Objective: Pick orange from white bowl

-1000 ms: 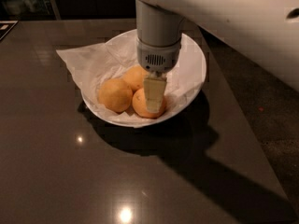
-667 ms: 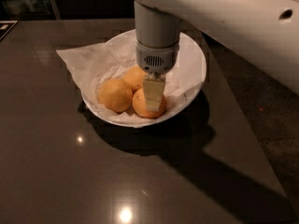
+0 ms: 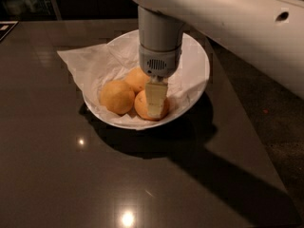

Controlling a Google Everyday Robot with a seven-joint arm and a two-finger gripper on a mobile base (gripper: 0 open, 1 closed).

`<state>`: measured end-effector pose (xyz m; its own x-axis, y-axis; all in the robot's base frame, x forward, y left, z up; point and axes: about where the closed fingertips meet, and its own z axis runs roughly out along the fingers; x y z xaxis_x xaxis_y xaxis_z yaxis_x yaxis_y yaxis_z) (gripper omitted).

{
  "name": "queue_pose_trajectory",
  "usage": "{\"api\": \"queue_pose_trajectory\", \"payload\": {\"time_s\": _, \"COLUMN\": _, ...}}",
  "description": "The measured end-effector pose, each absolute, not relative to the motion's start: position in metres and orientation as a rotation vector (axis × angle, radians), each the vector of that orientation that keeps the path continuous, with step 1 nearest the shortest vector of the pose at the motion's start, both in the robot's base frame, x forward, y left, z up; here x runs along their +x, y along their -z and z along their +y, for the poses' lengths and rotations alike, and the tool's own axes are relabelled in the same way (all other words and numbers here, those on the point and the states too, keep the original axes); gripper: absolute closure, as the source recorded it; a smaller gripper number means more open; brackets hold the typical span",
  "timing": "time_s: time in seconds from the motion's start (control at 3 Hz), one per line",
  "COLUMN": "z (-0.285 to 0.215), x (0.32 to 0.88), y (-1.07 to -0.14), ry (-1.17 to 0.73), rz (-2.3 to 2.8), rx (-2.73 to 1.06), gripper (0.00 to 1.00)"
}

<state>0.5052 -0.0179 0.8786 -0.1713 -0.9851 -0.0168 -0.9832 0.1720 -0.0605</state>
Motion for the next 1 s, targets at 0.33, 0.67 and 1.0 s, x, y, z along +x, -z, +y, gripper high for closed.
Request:
{"api": "queue_pose_trajectory", "payload": {"time_s": 0.33, "z": -0.016, "x": 0.507, "y": -0.872, "ry": 0.018, "rz": 2.363, "rx": -2.012, "gripper": 0.32}}
{"api": "queue_pose_trajectory", "payload": {"time_s": 0.67, "z": -0.014, "x": 0.508, "y": -0.862, "ry": -0.011, "rz": 2.371, "rx": -2.039, "gripper": 0.33}}
{"api": "queue_pose_trajectory", "payload": {"time_s": 1.0, "z": -0.014, "x": 0.510, "y": -0.850, "ry": -0.042, "rz": 2.386, "rx": -2.059, "gripper": 0.33}}
